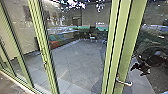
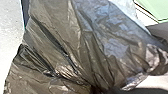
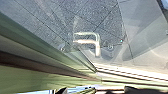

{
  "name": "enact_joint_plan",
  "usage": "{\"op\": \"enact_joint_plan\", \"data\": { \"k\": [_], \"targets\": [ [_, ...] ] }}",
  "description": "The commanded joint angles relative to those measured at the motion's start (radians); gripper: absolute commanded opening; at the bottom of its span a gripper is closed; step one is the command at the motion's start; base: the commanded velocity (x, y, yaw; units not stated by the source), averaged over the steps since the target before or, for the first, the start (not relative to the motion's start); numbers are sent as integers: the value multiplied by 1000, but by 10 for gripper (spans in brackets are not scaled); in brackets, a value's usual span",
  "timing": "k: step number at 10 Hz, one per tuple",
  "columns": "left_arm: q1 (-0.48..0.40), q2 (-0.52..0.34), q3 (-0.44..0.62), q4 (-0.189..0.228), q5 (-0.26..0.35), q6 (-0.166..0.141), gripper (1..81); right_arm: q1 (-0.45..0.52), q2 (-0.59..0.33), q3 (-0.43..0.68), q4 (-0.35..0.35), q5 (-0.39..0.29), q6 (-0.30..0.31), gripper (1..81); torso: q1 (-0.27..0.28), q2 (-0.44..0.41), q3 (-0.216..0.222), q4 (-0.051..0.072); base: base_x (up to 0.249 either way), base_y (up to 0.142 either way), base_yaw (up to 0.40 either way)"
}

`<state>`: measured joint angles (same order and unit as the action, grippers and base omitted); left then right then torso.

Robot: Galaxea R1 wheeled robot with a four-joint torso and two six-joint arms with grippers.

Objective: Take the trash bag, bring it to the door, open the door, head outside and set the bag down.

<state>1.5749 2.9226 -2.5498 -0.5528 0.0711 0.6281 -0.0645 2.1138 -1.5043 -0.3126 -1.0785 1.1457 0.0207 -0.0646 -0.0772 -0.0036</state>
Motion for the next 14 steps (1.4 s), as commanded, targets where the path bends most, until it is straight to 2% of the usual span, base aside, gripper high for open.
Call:
{"op": "enact_joint_plan", "data": {
  "k": [1,3,4,7,9,10,13,14],
  "targets": [
    [-32,-11,6,-6,85,4,10,218,-19,-141,-327,58,-219,811,0,0,0,0,0,0,0],
    [-32,-11,6,-9,85,2,10,192,-16,-197,-338,84,-273,811,-1,0,0,0,0,0,0],
    [-32,-9,6,-9,85,2,10,180,-15,-233,-351,132,-302,811,-1,0,0,0,0,0,0],
    [-32,-6,6,-10,102,2,10,183,-28,-238,-444,132,-319,811,-1,-1,1,0,0,0,0],
    [-32,-3,6,-10,102,2,10,192,-78,-203,-473,131,-363,811,0,0,1,0,0,0,0],
    [-32,-2,6,-9,102,2,10,194,-108,-176,-508,121,-392,811,0,0,0,0,0,0,0],
    [-32,-3,6,-9,102,2,10,177,-165,-97,-654,109,-402,811,1,0,0,0,0,0,0],
    [-32,-2,6,-9,102,2,10,154,-171,-99,-735,68,-458,811,1,0,0,0,0,0,0]
  ]
}}
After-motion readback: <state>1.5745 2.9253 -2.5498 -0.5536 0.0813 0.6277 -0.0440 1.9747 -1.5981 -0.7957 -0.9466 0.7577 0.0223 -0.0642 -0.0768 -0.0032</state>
